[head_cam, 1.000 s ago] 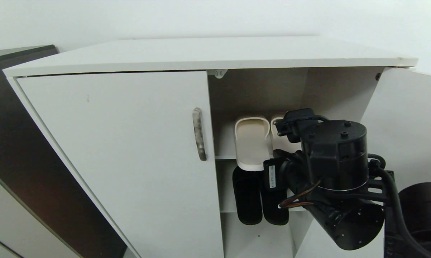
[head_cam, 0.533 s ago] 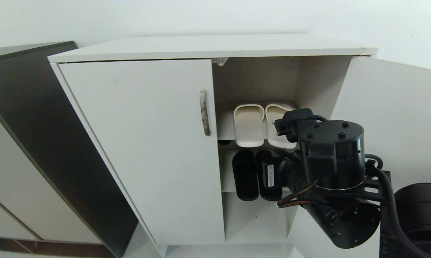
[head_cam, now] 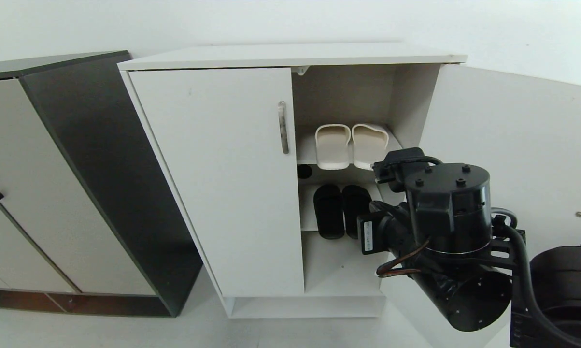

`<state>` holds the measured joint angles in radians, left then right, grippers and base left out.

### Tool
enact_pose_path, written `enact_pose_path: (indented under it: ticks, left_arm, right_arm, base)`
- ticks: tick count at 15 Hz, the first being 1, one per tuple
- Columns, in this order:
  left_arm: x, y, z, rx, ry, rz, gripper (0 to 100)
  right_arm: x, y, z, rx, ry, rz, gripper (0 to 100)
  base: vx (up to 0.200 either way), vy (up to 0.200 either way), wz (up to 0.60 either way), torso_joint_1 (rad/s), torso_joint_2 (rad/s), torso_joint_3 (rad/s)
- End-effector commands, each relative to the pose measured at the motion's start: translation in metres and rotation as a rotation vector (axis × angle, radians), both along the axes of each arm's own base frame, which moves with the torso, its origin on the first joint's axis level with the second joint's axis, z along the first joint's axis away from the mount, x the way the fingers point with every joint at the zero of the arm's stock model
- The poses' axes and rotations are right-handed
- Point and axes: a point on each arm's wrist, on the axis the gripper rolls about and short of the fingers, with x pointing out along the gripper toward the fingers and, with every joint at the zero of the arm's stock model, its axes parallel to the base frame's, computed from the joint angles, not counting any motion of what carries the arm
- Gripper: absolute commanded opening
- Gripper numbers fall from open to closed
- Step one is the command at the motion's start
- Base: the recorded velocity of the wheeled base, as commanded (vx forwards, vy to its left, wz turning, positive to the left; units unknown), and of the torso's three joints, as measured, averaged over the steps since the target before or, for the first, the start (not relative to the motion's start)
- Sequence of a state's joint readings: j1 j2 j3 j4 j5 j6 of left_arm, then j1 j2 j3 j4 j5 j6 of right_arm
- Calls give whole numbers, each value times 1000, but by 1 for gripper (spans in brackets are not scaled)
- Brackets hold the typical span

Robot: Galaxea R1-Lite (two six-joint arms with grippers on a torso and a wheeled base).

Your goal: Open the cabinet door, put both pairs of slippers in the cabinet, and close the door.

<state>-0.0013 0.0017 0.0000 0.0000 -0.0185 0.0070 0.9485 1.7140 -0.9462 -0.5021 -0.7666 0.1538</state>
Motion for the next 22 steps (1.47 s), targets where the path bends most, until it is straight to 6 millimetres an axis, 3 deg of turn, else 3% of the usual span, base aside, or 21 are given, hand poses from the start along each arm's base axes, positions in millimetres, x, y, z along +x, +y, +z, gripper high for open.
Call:
enact_pose_path:
  ticks: [1, 3, 22]
  left_arm:
    - [0, 0, 0, 1, 0, 0, 0]
    - [0, 0, 0, -1, 0, 0, 0]
    - [0, 0, 0, -1, 0, 0, 0]
  right_arm:
    - [1, 1, -1, 0, 0, 1, 0]
    - [0, 0, -2, 1, -3, 3, 0]
    - [6, 1, -10, -15, 9, 3, 0]
  base:
    - [-200, 0, 0, 7, 2, 2]
    - [-200, 0, 0, 0, 2, 2]
    - [0, 0, 0, 0, 0, 0]
